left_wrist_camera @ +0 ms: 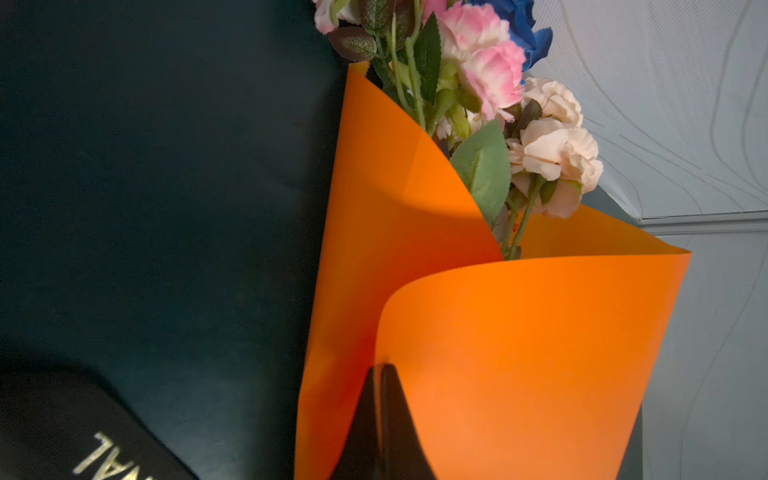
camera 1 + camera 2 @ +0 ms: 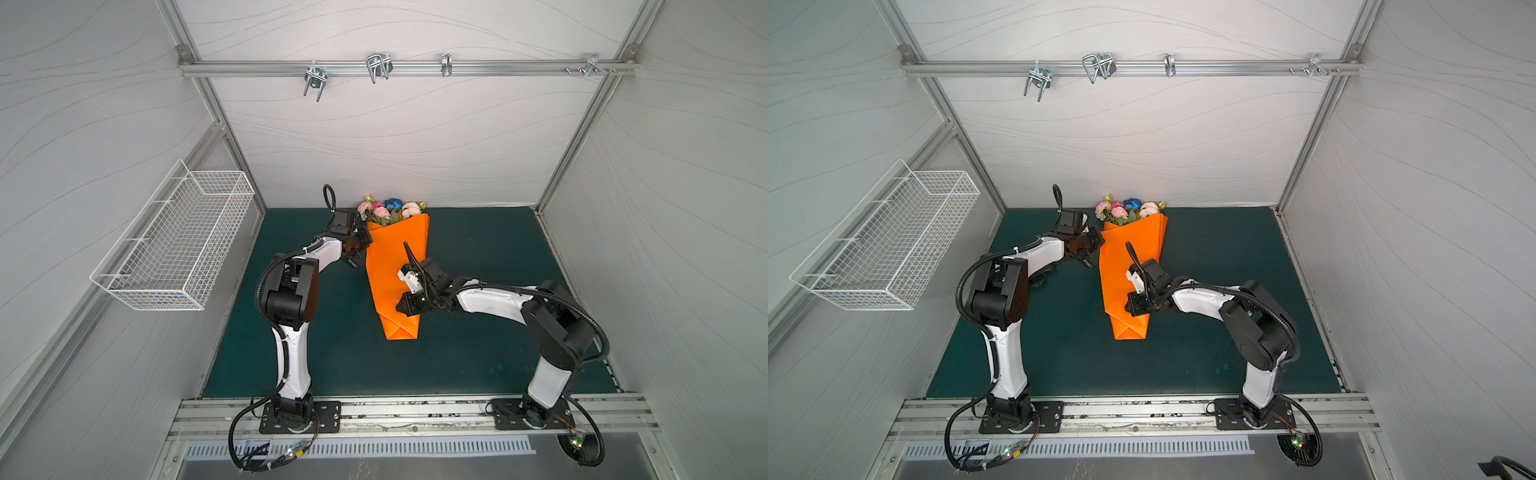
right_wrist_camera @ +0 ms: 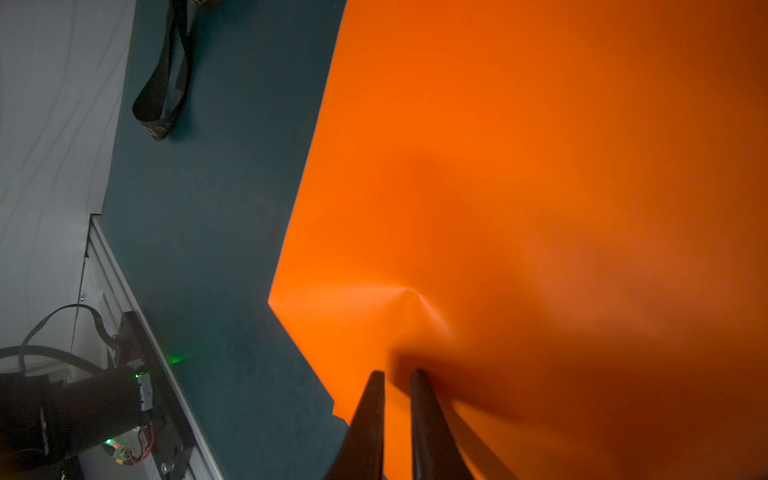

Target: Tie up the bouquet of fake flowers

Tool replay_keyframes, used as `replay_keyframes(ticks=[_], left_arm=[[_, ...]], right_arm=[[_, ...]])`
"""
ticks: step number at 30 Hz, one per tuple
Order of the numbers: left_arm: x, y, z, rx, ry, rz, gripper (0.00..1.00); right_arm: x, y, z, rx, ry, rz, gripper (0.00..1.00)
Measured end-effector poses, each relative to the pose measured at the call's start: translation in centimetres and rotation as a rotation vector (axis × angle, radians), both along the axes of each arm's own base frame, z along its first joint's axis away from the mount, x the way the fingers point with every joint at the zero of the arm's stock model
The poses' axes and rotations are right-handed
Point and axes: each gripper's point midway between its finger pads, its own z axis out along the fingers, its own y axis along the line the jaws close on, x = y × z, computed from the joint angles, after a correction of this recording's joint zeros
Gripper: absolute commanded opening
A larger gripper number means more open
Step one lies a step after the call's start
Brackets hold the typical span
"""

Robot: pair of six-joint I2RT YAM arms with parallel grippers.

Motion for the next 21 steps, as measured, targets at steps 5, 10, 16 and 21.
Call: replay_keyframes(ticks=[5,10,16,21], left_arm=[[0.3,0.6,-1.0,0.001,0.012,0.012,0.0],[1.0,0.8,-2.5,-0.021,0.033,0.004,0.0],[1.7,-0.2,-2.2,-0.078,0.018,-0.029,0.08],[2.5,-0.9,-0.9,-0.122,-0.04,-0.051,0.18]], right_arm=[[-0.9,-1.0,-2.0,-0.049,0.043,-0.001,0.16],[-1.5,-1.7,-2.8,-0.073,0.062,-0.002,0.15],[-2.2,-2.3,-3.3,-0.072,0.074,-0.007,0.15],[-2.9,-3.6,-3.3,-0.085,0.069,-0.034,0.16]])
